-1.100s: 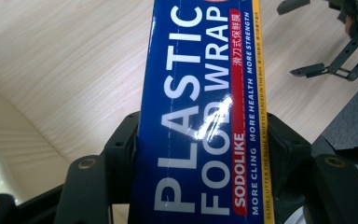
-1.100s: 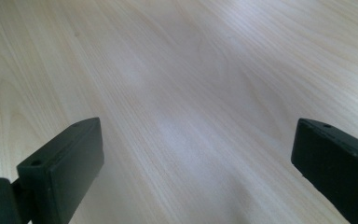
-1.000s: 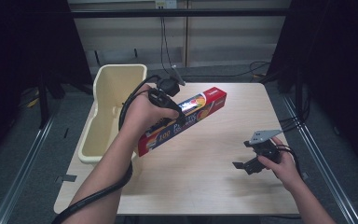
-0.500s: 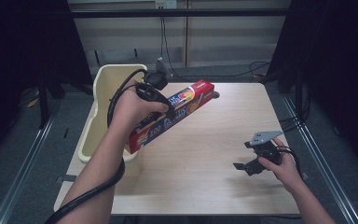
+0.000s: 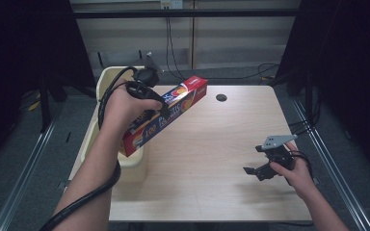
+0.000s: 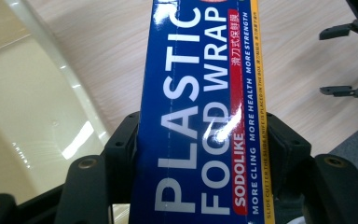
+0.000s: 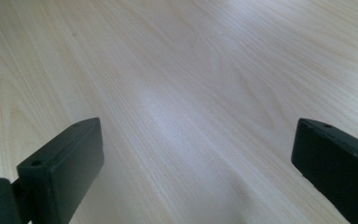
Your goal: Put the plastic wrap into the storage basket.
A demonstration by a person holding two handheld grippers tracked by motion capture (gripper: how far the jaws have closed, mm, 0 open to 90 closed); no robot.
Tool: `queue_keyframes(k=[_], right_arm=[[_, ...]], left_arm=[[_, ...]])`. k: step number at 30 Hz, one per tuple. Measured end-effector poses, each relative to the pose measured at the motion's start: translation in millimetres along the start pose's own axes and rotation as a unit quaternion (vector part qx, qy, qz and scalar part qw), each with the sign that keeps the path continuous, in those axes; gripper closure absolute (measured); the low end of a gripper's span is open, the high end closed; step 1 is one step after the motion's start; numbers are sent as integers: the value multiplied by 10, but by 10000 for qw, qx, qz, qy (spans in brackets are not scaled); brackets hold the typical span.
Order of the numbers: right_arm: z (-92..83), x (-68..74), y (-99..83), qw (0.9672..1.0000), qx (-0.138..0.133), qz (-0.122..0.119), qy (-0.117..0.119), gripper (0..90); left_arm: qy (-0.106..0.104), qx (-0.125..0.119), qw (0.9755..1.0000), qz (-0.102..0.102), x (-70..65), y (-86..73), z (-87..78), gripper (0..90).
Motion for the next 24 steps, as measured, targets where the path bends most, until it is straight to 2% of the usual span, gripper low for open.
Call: queue_keyframes(k=[6, 8, 12, 16, 19, 22, 23, 24], right_arm=[[-9, -20, -12, 10000, -25, 62, -13, 21], [-7, -17, -13, 10000, -17, 49, -5, 22], [-6, -13, -14, 10000, -11, 32, -24, 22], [-11, -15, -13, 10000, -42, 49, -51, 21], [-13, -17, -15, 10000, -31, 47, -71, 22], [-13, -17, -16, 10000, -19, 49, -83, 22], [-10, -16, -16, 9999, -26, 53, -87, 22], [-10, -16, -16, 10000, -30, 41, -79, 22]], left_arm=[[91, -28, 9998, -175, 100, -35, -89, 402], [97, -45, 9998, -194, 129, -47, -107, 402], [53, -111, 9993, -358, 188, -78, -153, 402], [161, -120, 9987, -474, 243, -104, -196, 403], [161, -142, 9982, -553, 273, -127, -234, 403], [171, -192, 9978, -609, 308, -154, -274, 403], [198, -164, 9985, -493, 337, -163, -294, 403], [200, -193, 9974, -667, 327, -177, -305, 403]])
Point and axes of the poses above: each handheld gripper's, and its own axes: z roughly forward along the jaws, y roughly out of its top, x roughly to its left, the point moved 2 cm from there along z, roughly forward along the jaws, and after that the axes turned 8 degrees about x, right-handed, at the moved point
